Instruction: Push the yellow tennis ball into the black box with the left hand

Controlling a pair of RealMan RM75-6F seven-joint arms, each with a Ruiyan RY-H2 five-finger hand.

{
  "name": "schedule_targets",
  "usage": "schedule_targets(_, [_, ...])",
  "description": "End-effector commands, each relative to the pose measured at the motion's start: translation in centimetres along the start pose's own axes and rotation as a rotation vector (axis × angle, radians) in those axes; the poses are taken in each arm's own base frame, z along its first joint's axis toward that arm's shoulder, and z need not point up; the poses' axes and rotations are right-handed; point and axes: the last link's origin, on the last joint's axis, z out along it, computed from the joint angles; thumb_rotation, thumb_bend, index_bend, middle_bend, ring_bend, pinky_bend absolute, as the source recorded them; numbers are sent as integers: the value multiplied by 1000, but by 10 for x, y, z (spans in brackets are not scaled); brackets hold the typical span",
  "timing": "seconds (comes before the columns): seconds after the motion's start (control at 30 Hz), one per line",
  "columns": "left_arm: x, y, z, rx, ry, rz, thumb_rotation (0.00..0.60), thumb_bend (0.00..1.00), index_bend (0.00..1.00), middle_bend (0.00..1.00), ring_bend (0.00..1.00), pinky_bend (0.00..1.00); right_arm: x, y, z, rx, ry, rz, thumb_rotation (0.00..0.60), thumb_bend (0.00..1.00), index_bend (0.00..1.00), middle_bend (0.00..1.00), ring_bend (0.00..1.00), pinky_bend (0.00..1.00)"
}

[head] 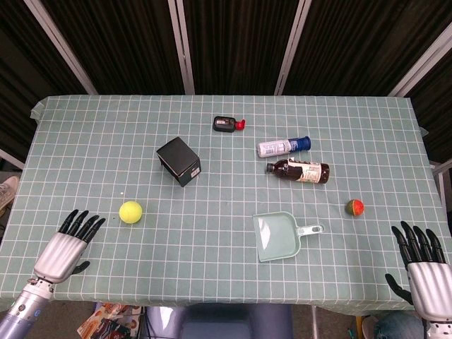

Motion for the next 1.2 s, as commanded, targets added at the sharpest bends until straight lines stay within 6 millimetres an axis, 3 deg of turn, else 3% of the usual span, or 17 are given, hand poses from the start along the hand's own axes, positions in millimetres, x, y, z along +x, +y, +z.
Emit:
schedule_targets(0.03, [0,0,-2,-2,-4,-2,600,105,68,108,0,33,1,-1,-3,5,4,1,600,258,0,0,0,0])
schedule_targets(0.2, [-1,8,-8,-68,-22,-11,600,112,83,154,15,74,1,-1,-5,8,2,3,600,258,0,0,0,0])
schedule_targets(0.23, [0,9,-8,-80,-14,-9,600,123,118,205,42,137,1,0,-4,7,2,3,600,258,0,0,0,0])
schedule_targets(0.3, [0,9,-8,-91,-2,12,600,213,309,445,216,460,1,0,-4,6,-1,1,600,258,0,0,0,0])
schedule_targets(0.37, [-1,9,-5,-101,-18,24,600,338,462,600,354,655,2,0,-4,7,0,5,600,259,0,0,0,0])
schedule_targets(0.4, [0,9,-2,-106,-20,33,600,410,516,640,392,694,2,0,-5,7,2,6,600,258,0,0,0,0])
schedule_targets(0.5, [2,8,9,-119,-28,58,600,569,586,682,428,726,3,1,-5,7,2,10,600,258,0,0,0,0])
schedule_targets(0.7, [-4,7,40,-110,-106,92,600,709,611,707,449,743,2,0,-4,13,-3,11,600,258,0,0,0,0])
schedule_targets(1.0, [-19,7,72,-103,-187,53,600,716,611,701,449,742,4,2,-4,6,5,16,600,258,0,0,0,0])
schedule_targets(1.2, [-24,14,77,-140,-184,36,600,702,611,701,449,742,4,1,-5,9,6,15,600,258,0,0,0,0])
